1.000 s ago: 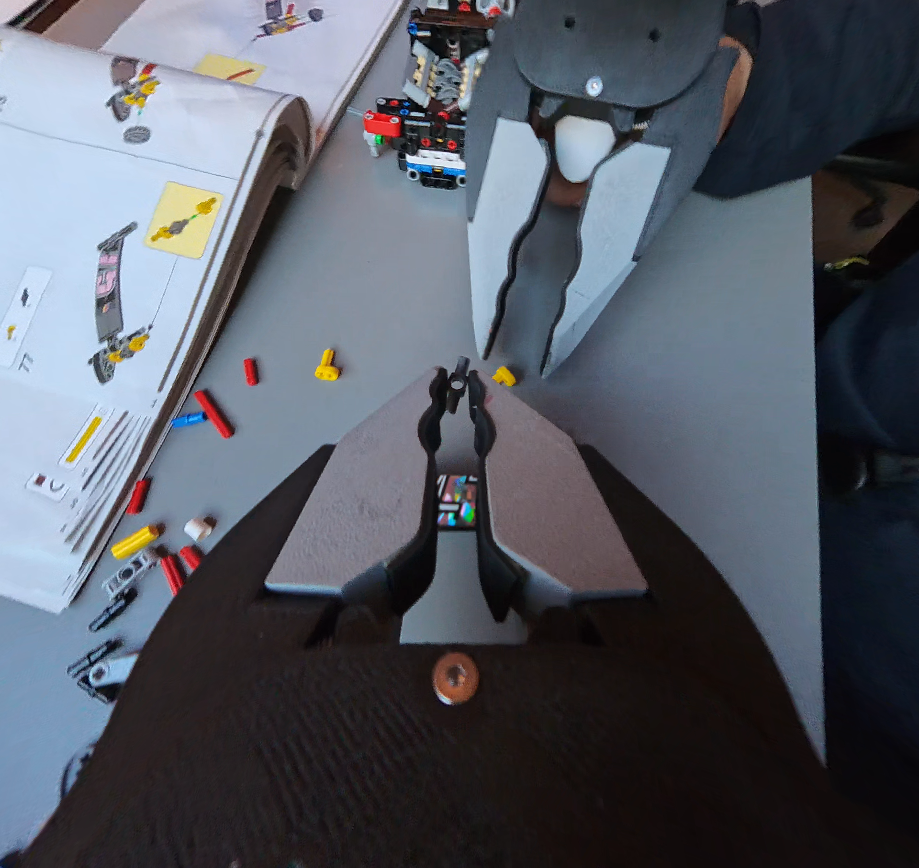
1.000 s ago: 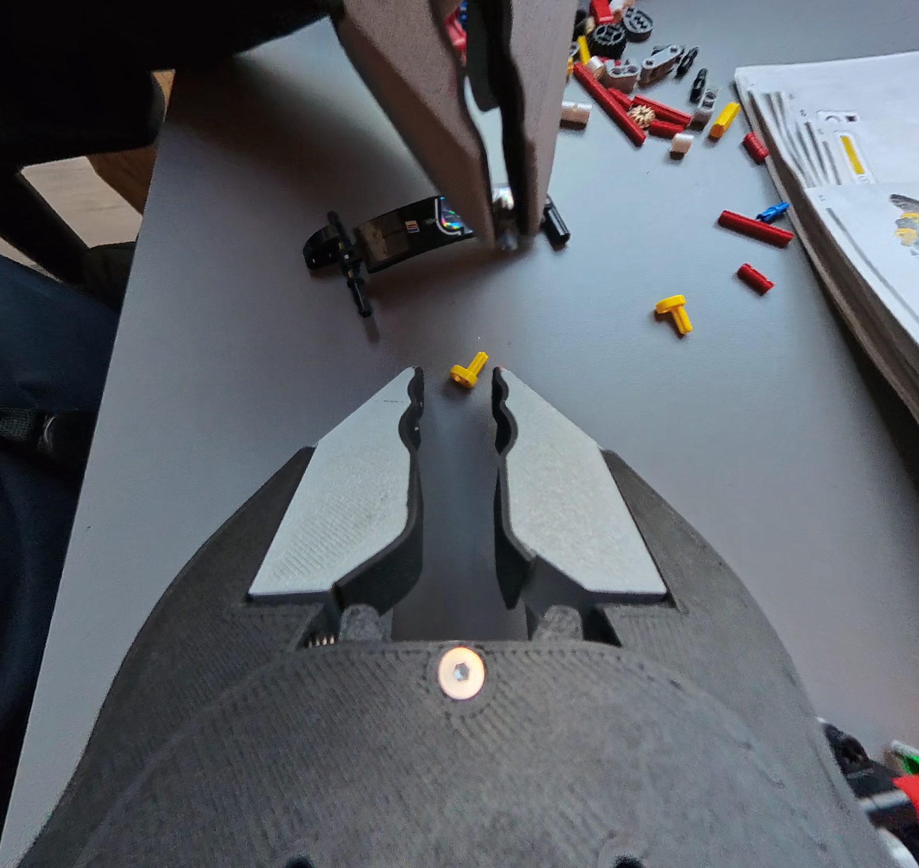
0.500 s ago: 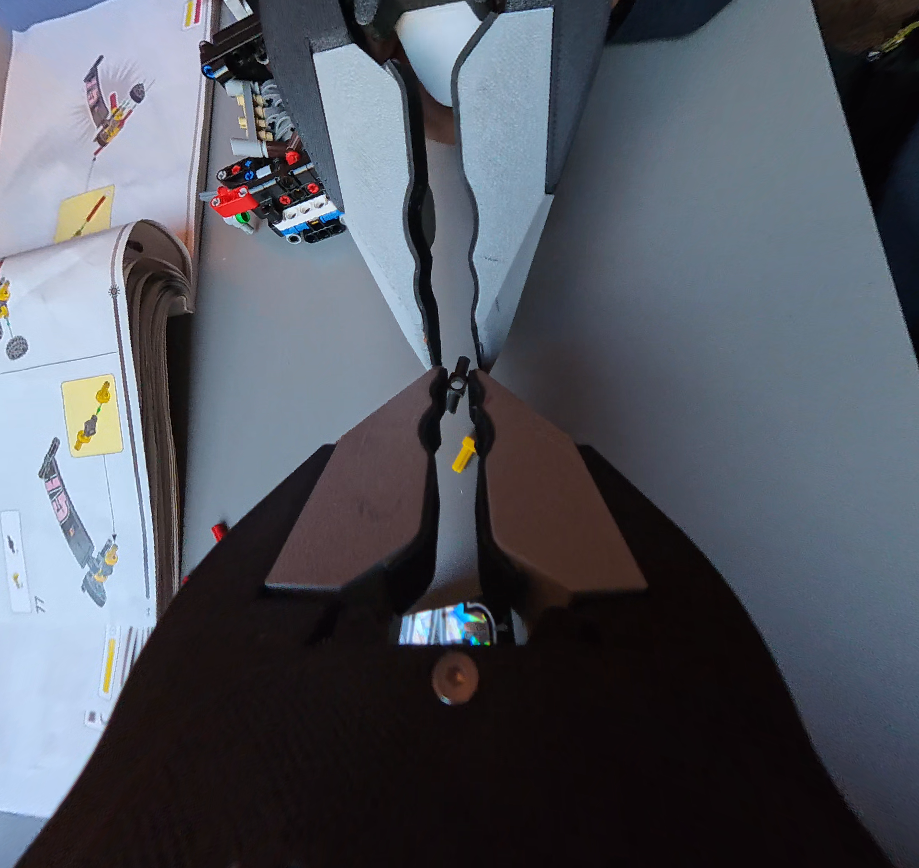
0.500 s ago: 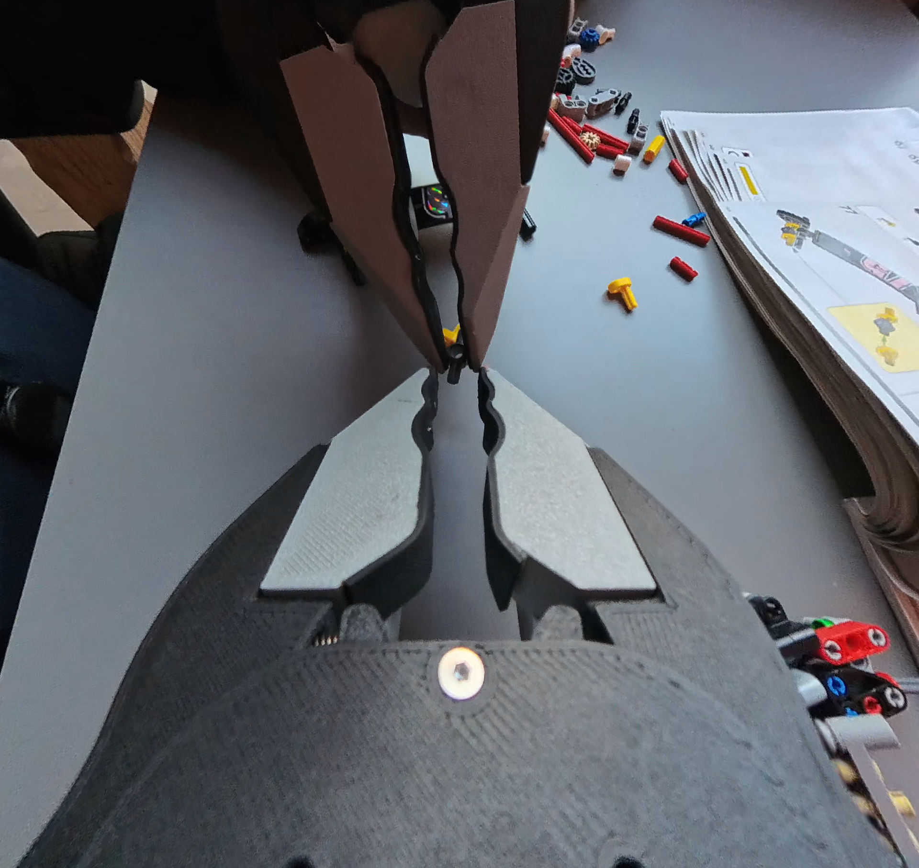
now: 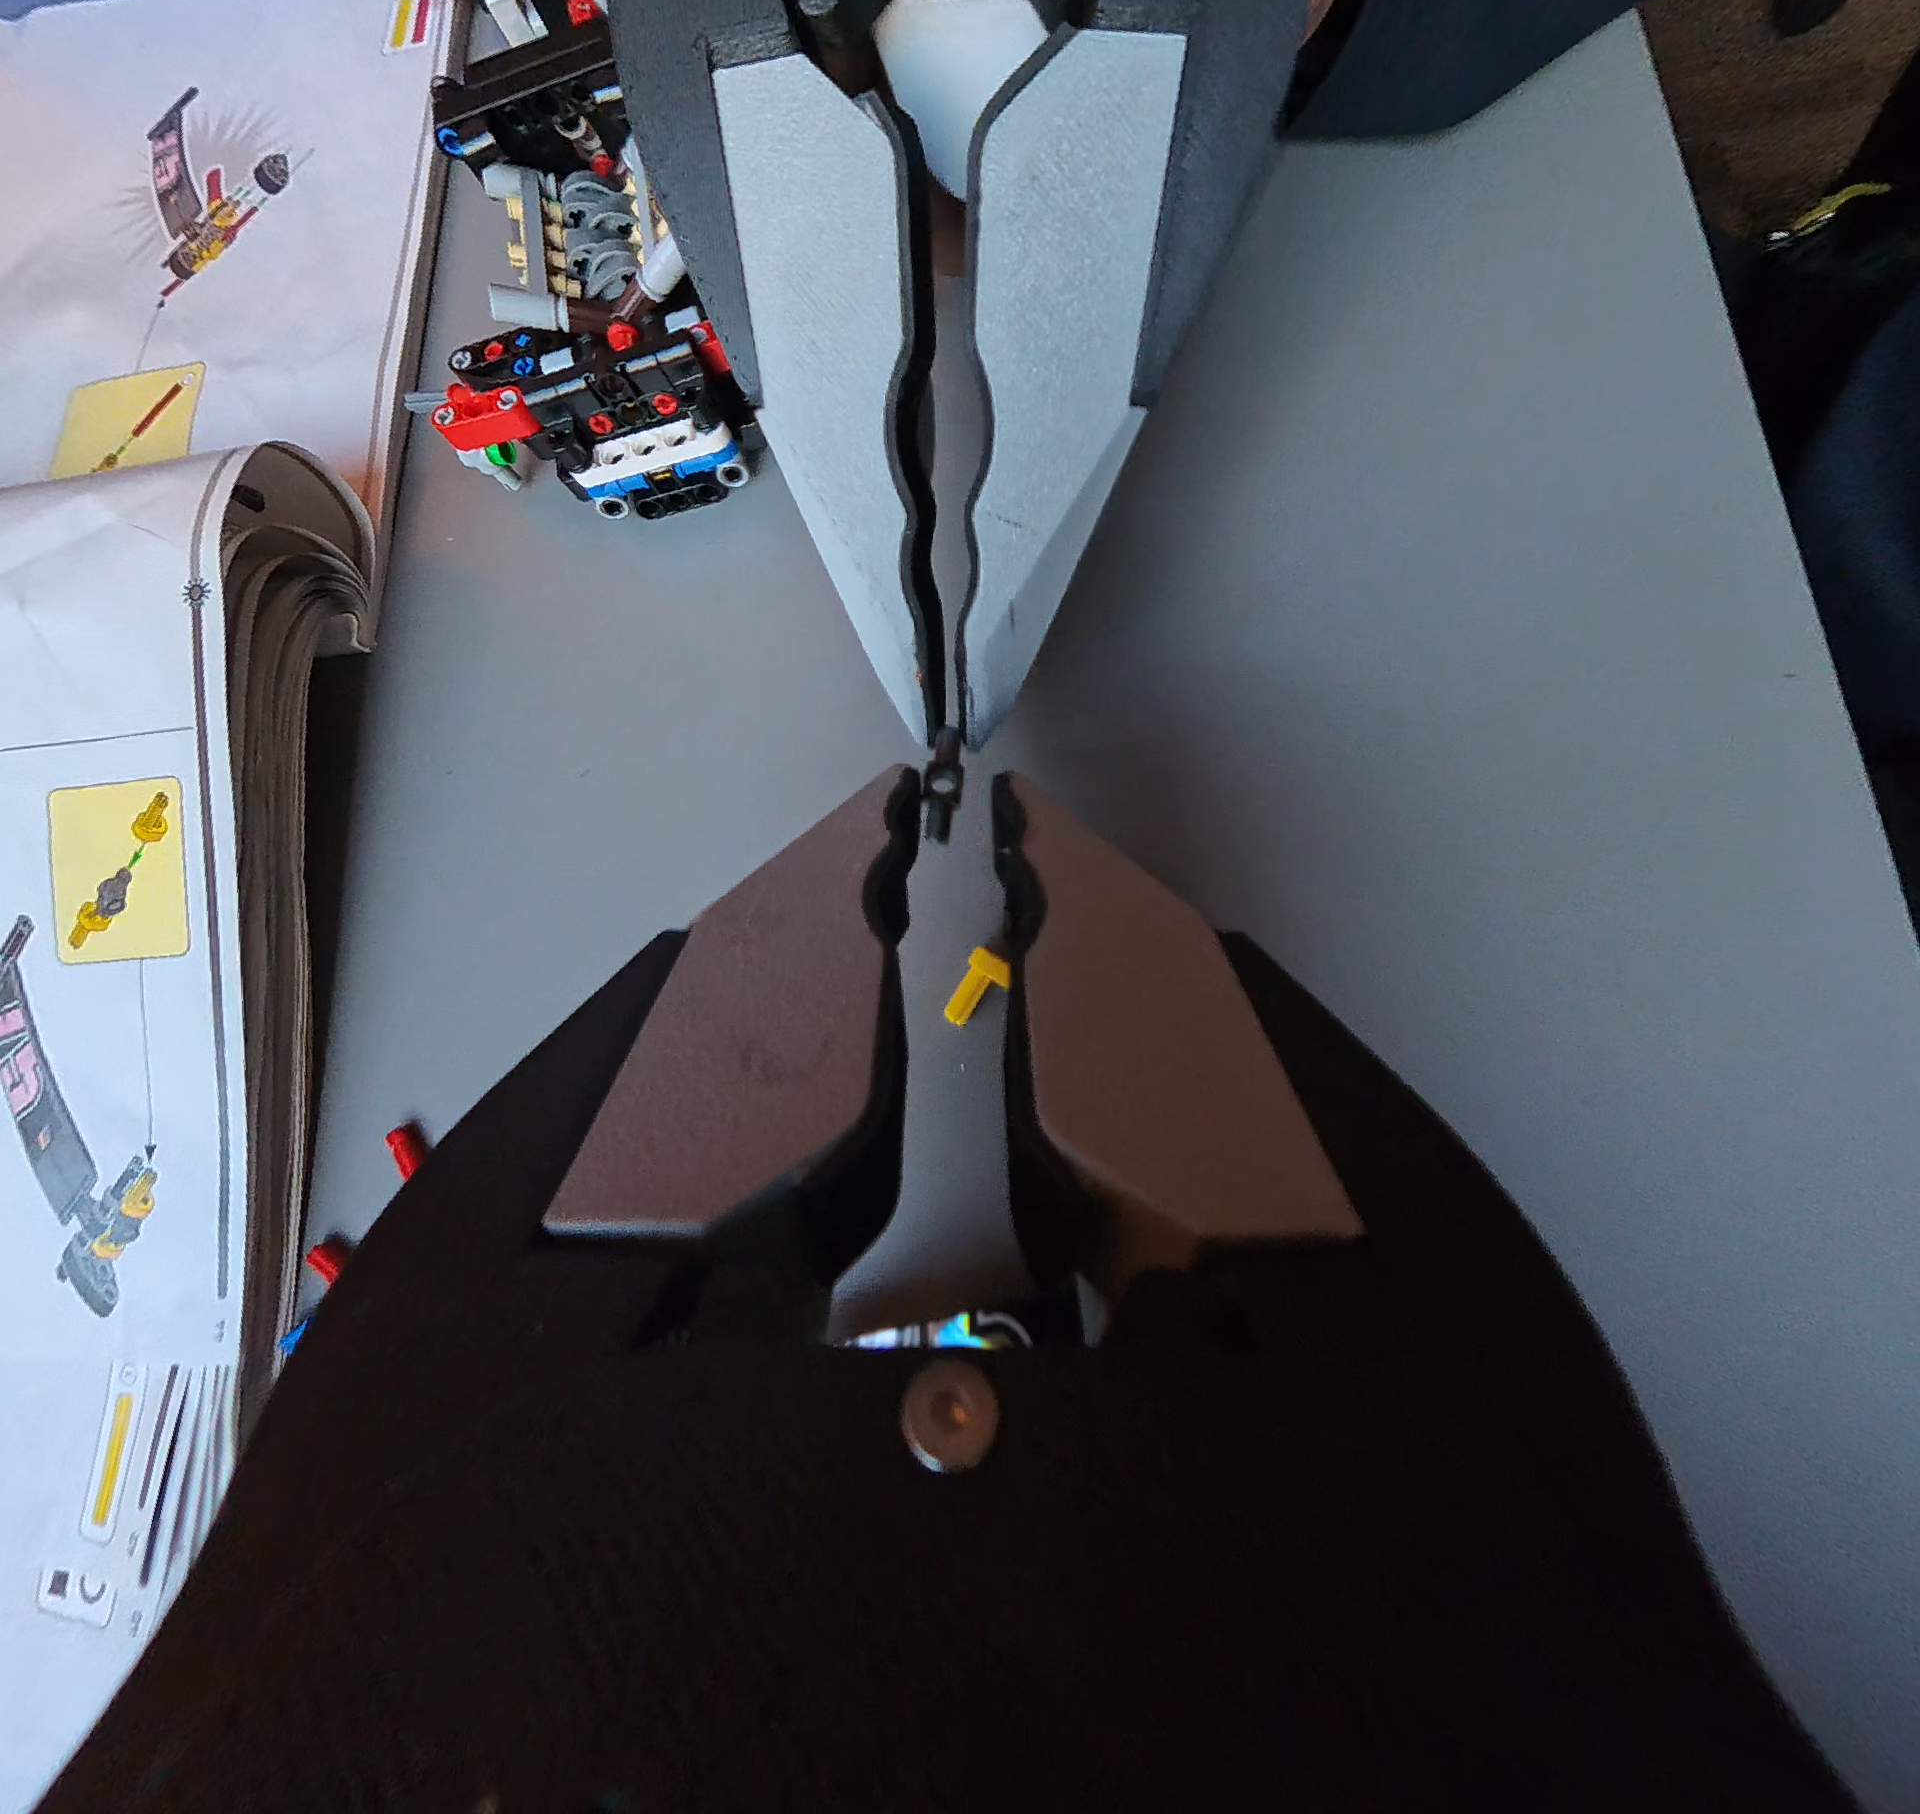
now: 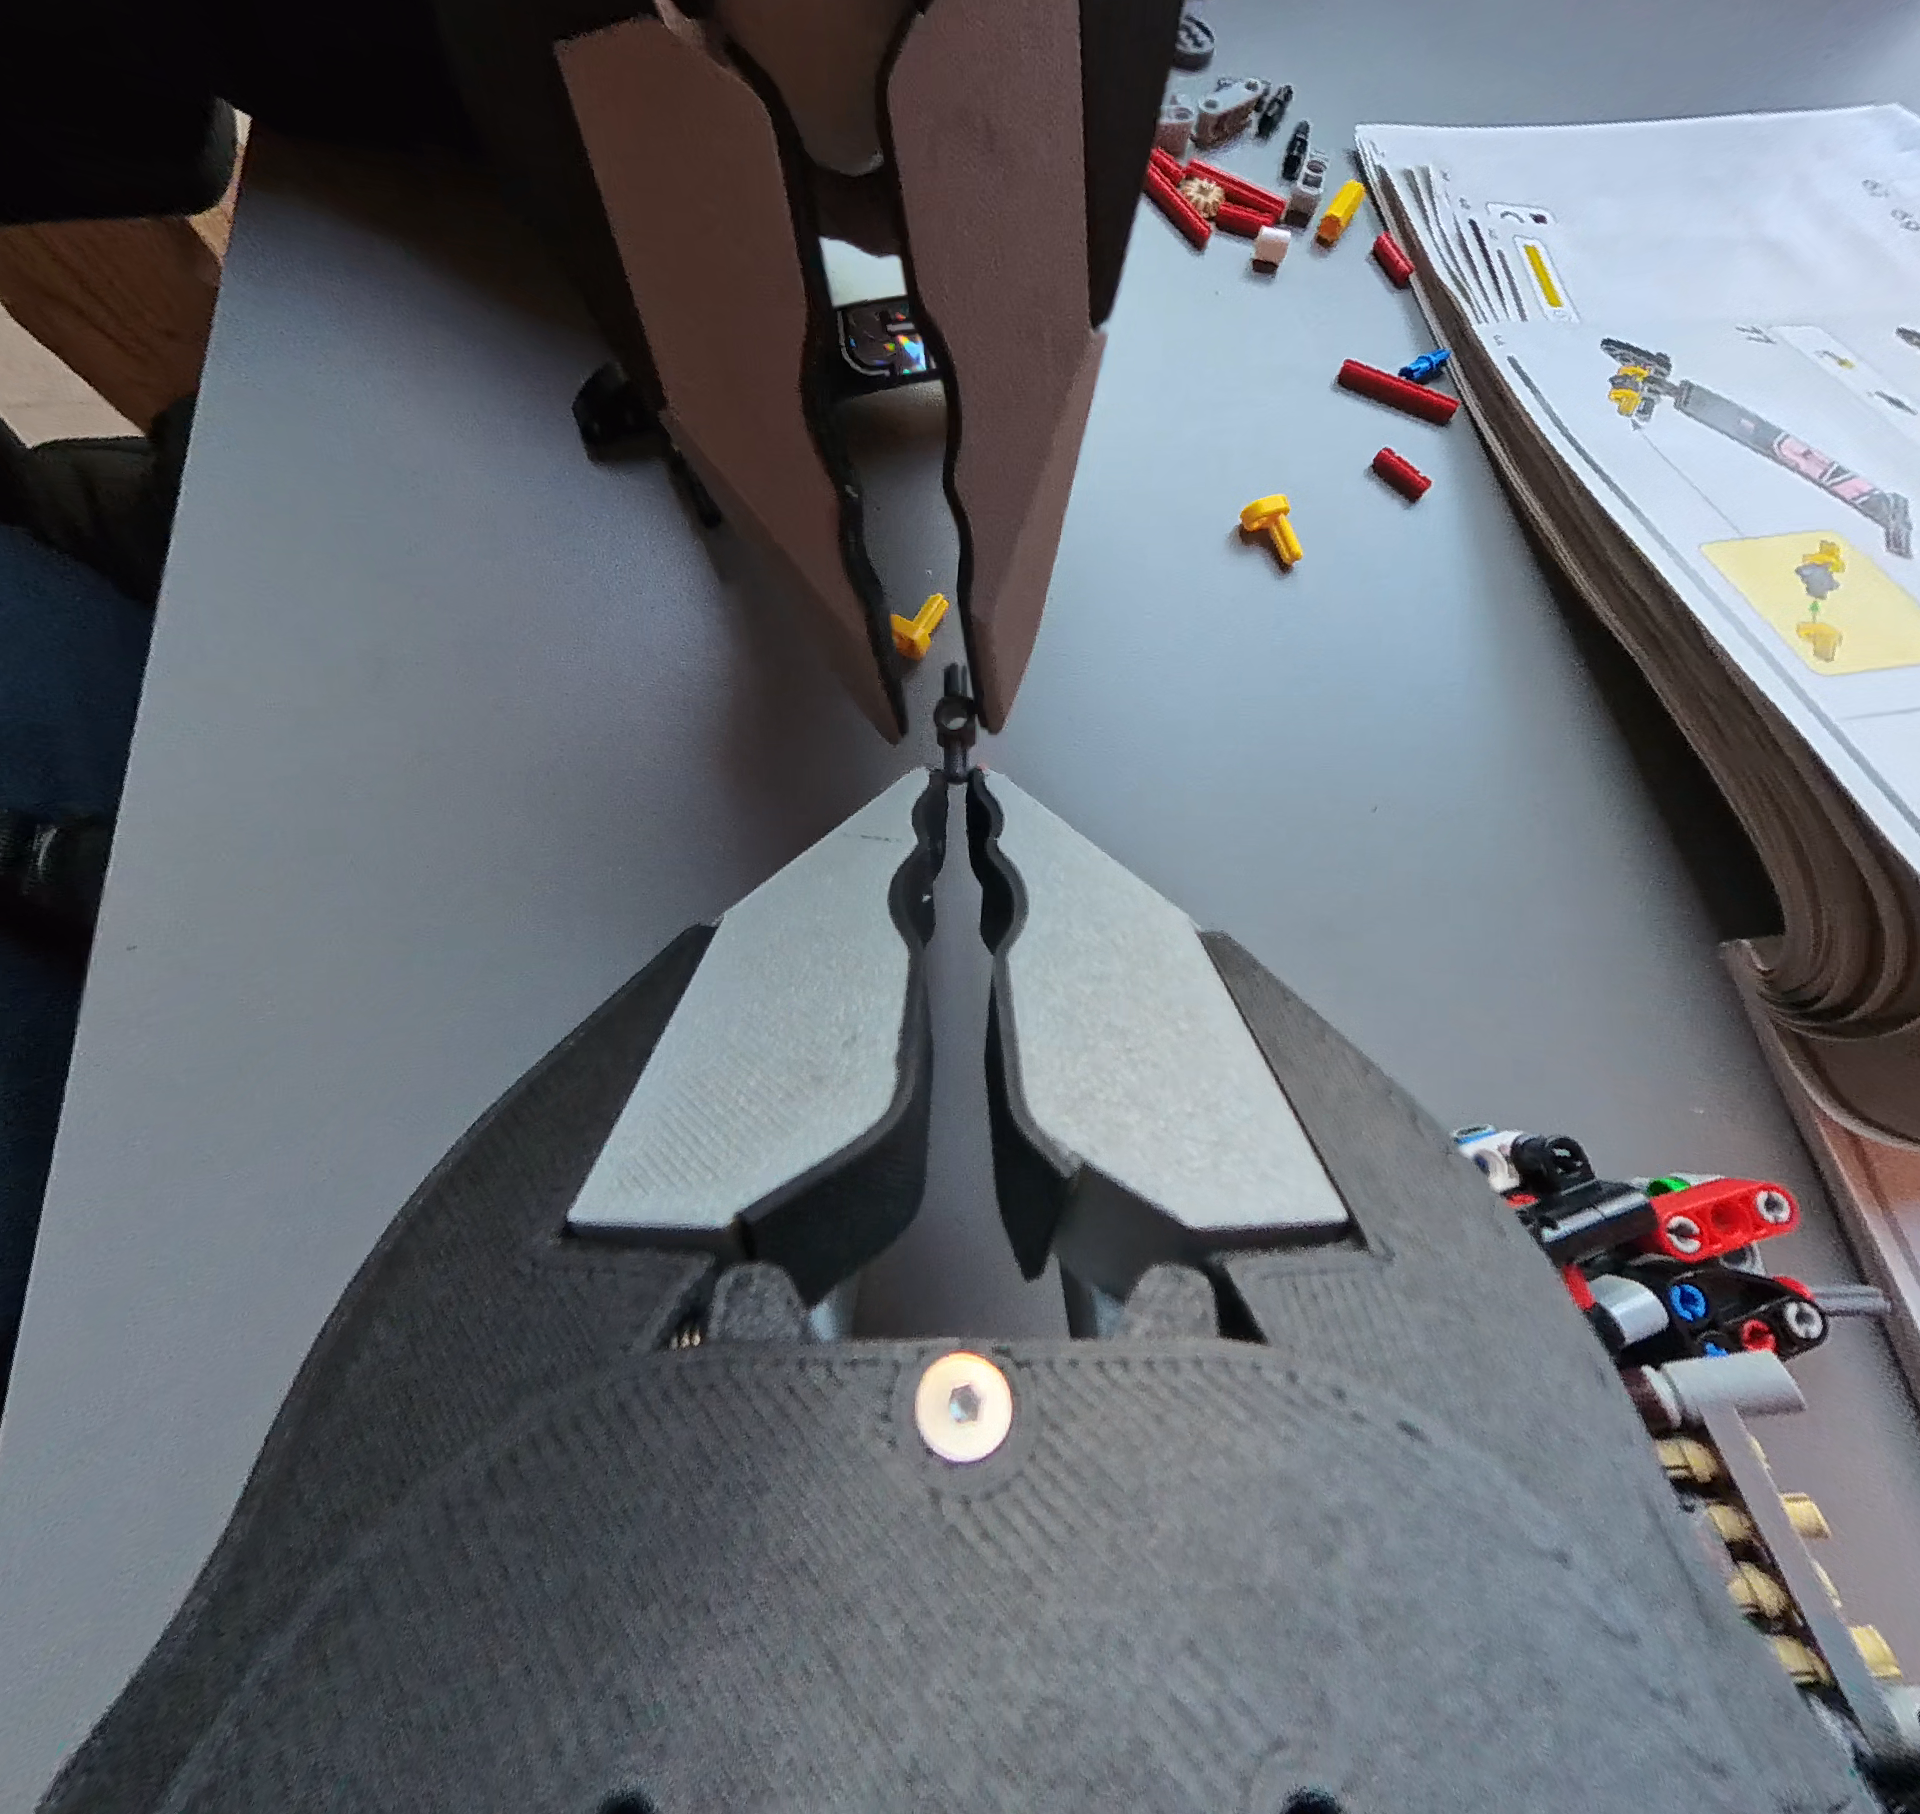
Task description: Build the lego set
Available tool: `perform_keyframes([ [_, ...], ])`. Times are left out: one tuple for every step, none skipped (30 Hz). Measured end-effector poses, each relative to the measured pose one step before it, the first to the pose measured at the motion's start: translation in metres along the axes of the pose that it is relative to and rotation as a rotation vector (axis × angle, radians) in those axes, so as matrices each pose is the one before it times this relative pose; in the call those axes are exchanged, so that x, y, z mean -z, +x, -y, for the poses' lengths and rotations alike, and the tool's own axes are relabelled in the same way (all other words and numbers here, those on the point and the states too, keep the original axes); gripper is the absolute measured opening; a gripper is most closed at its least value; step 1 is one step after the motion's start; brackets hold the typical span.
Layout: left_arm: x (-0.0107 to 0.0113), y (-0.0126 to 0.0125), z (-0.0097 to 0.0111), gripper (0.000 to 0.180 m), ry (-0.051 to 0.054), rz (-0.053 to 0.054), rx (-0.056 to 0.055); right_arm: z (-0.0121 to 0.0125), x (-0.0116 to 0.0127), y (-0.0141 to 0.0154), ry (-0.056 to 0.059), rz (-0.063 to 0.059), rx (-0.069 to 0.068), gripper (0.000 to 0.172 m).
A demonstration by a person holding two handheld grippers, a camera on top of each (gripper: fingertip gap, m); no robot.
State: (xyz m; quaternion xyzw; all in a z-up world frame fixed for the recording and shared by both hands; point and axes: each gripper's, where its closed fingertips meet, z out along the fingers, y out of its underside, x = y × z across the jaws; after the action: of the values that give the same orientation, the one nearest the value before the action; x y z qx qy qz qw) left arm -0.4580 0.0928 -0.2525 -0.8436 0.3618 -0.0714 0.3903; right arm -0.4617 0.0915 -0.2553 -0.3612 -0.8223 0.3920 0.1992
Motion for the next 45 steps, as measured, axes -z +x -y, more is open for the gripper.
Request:
perform_keyframes([
  [0.00209, -0.00022, -0.00095, 0.013, 0.0029, -0.0016, 0.0019, -0.00099, 0.00014, 0.00155, -0.003, -0.0012, -0.0104, 0.001],
  [0.00264, 0.00018, -0.0014, 0.015, 0.0028, -0.0059, 0.0036, -0.00123, 0.00014, 0.00168, -0.0047, -0.0024, -0.0101, 0.001],
  [0.00295, -0.00007, -0.00175, 0.018, 0.0029, -0.0053, 0.0064, -0.00102, 0.00004, 0.00119, -0.0033, 0.0004, -0.0095, 0.001],
  [0.00326, -0.00028, -0.00208, 0.021, 0.0022, -0.0041, 0.0071, -0.00085, -0.00017, 0.00077, -0.002, 0.0032, -0.011, 0.001],
  [0.00329, -0.00022, -0.00194, 0.022, 0.0037, -0.0042, 0.0059, -0.00082, -0.00037, 0.0005, -0.0024, 0.0047, -0.0126, 0.001],
  [0.00294, -0.00034, -0.0021, 0.022, 0.0038, -0.0031, 0.0035, -0.00102, -0.00048, 0.00031, -0.0032, 0.0058, -0.012, 0.001],
  [0.00234, -0.00038, -0.00253, 0.022, 0.0005, -0.0017, 0.0013, -0.00082, -0.00068, 0.00011, -0.003, 0.0062, -0.01, 0.001],
  [0.00159, -0.00086, -0.00346, 0.022, -0.0084, 0.0014, 0.0015, -0.0008, -0.00067, 0.00018, -0.0028, 0.0039, -0.0075, 0.001],
  [0.00069, -0.00097, -0.00366, 0.022, -0.0158, 0.0044, 0.0011, -0.00085, -0.00083, 0.00007, -0.0033, 0.0028, -0.0043, 0.001],
  [-0.00002, -0.00046, -0.00356, 0.023, -0.0176, 0.0037, -0.0022, -0.00063, -0.00066, -0.00017, -0.0035, 0.0034, -0.0013, 0.001],
  [-0.00054, -0.0002, -0.00344, 0.022, -0.0189, 0.0051, -0.004, -0.00023, -0.00048, -0.0007, -0.0028, 0.0047, 0.0011, 0.001],
  [-0.00083, -0.00038, -0.00294, 0.022, -0.017, 0.0052, 0.0004, -0.00015, -0.00052, -0.00106, -0.0021, 0.0056, 0.0017, 0.001],
  [-0.00019, 0.0012, -0.00054, 0.019, -0.0038, -0.0083, 0.0058, -0.0002, -0.00052, -0.00148, -0.0028, 0.0082, -0.0001, 0.001],
  [0.00048, 0.00087, 0.00081, 0.02, 0.0063, -0.0082, 0.0059, -0.00007, -0.0007, -0.00229, -0.0033, 0.0136, -0.0026, 0.001],
  [0.00025, 0.00044, -0.00004, 0.02, 0.0027, -0.0051, 0.0037, 0.00014, -0.00074, -0.00276, -0.0032, 0.0176, -0.0052, 0.001],
  [-0.00045, 0.0002, -0.00049, 0.02, -0.0024, -0.003, 0.0038, 0.0003, -0.00074, -0.0025, -0.0031, 0.0162, -0.0073, 0.001],
  [-0.00043, 0.00067, 0.00024, 0.019, -0.0012, -0.0044, 0.0012, 0.00041, -0.00064, -0.00225, -0.0014, 0.0155, -0.0095, 0.001],
  [-0.0005, 0.00148, 0.00114, 0.019, 0.0021, -0.0054, -0.005, 0.00087, -0.00043, -0.00243, 0.0025, 0.0181, -0.011, 0.001],
  [-0.00091, 0.00146, 0.0006, 0.019, -0.0009, -0.0021, -0.0089, 0.00133, -0.00021, -0.00228, 0.0063, 0.0182, -0.0127, 0.001],
  [-0.00088, 0.00065, 0.00036, 0.019, -0.0042, 0.0029, -0.0084, 0.00146, 0.00012, -0.00171, 0.0085, 0.016, -0.0138, 0.001],
  [-0.00057, 0.00074, 0.00054, 0.018, -0.0029, 0.0013, -0.0076, 0.00121, 0.00031, -0.00117, 0.0078, 0.0136, -0.014, 0.001],
  [-0.00028, -0.00009, 0.0006, 0.018, -0.0021, 0.0069, -0.0077, 0.00097, 0.00072, -0.00032, 0.0078, 0.0091, -0.0138, 0.001],
  [-0.00006, -0.00108, 0.00105, 0.019, 0.0015, 0.013, -0.008, 0.00121, 0.00093, 0.00023, 0.0096, 0.0066, -0.0146, 0.001],
  [0.0002, -0.00155, 0.00166, 0.019, 0.0039, 0.0179, -0.011, 0.00147, 0.00114, 0.00022, 0.0123, 0.0084, -0.0174, 0.001],
  [0.0007, -0.00174, 0.00308, 0.019, 0.0121, 0.021, -0.0158, 0.00205, 0.00148, -0.00048, 0.0156, 0.0152, -0.021, 0.001],
  [0.0008, 0.00058, 0.00437, 0.019, 0.0186, 0.0118, -0.0227, 0.00257, 0.00157, -0.00122, 0.0196, 0.0218, -0.0253, 0.001],
  [0.00035, 0.00198, 0.00444, 0.018, 0.0183, 0.0083, -0.032, 0.00287, 0.00159, -0.00152, 0.0221, 0.0259, -0.0288, 0.001],
  [-0.00008, 0.00231, 0.00392, 0.018, 0.0126, 0.0132, -0.0423, 0.0026, 0.00171, -0.00147, 0.0216, 0.0273, -0.0314, 0.001],
  [-0.00058, 0.00074, 0.00262, 0.016, 0.0033, 0.0255, -0.0484, 0.00241, 0.00171, -0.00124, 0.0202, 0.0274, -0.0319, 0.0],
  [-0.00073, -0.00207, 0.00153, 0.014, -0.0053, 0.0417, -0.0462, 0.00208, 0.00149, -0.0016, 0.0179, 0.0299, -0.0304, 0.001],
  [-0.00087, -0.00318, 0.00138, 0.012, -0.005, 0.0442, -0.0385, 0.00137, 0.00098, -0.00207, 0.0145, 0.0325, -0.0299, 0.001],
  [-0.00064, -0.00275, 0.00154, 0.012, -0.0011, 0.0349, -0.0271, 0.00064, 0.0005, -0.00186, 0.0094, 0.0313, -0.0302, 0.0],
  [-0.00024, -0.00146, 0.00179, 0.01, 0.0032, 0.0209, -0.0168, -0.00003, 0.00005, -0.00117, 0.0047, 0.0246, -0.0266, 0.0],
  [0.00007, -0.00035, 0.00209, 0.01, 0.0085, 0.0086, -0.0089, -0.0005, -0.00017, -0.00032, 0.0012, 0.0156, -0.021, 0.0],
  [0.00045, 0.00115, 0.00204, 0.01, 0.0102, -0.0033, -0.003, -0.00031, -0.00016, -0.00025, 0.0005, 0.011, -0.0154, 0.0],
  [0.00054, 0.00101, 0.00176, 0.01, 0.0108, -0.0043, -0.0029, 0.00021, 0.00014, -0.00041, 0.0024, 0.0086, -0.0108, 0.0],
  [0.00053, 0.00005, 0.00117, 0.01, 0.0089, 0.0027, -0.0058, 0.00034, 0.00033, -0.00025, 0.0037, 0.0057, -0.0085, 0.0],
  [0.0002, -0.00039, 0.00001, 0.007, 0.0023, 0.0041, -0.0058, 0.00019, 0.00026, -0.00029, 0.0031, 0.0064, -0.0077, 0.0],
  [-0.00006, -0.00057, -0.0009, 0.005, -0.0049, 0.0044, -0.0056, 0.00017, 0.00013, -0.00066, 0.0029, 0.0093, -0.0081, 0.0],
  [-0.00026, 0.00018, -0.00074, 0.004, -0.0051, 0.0003, -0.0053, 0.00049, 0.00022, 0.0001, 0.004, 0.0047, -0.0078, 0.0],
  [-0.00074, -0.00034, -0.00139, 0.003, -0.0103, 0.0006, 0.0026, 0.0004, 0.00031, 0.0004, 0.0029, 0.0014, -0.0043, 0.0],
  [-0.00096, 0.00005, -0.0009, 0.002, -0.0102, -0.005, 0.0141, 0.00042, 0.00062, 0.0013, 0.0028, -0.009, 0.0031, 0.0],
  [-0.0012, 0.00048, -0.00114, 0.002, -0.0096, -0.0127, 0.0233, 0.0001, 0.00042, 0.00201, -0.0007, -0.0193, 0.012, 0.0],
  [-0.00091, 0.00069, -0.00124, 0.002, -0.0079, -0.016, 0.0241, -0.00052, -0.00012, 0.00284, -0.0074, -0.0318, 0.0221, 0.001],
  [-0.00051, 0.00064, -0.00143, 0.002, -0.0043, -0.0166, 0.0261, 0.0002, 0.00003, 0.00296, -0.0058, -0.0409, 0.0355, 0.005],
])
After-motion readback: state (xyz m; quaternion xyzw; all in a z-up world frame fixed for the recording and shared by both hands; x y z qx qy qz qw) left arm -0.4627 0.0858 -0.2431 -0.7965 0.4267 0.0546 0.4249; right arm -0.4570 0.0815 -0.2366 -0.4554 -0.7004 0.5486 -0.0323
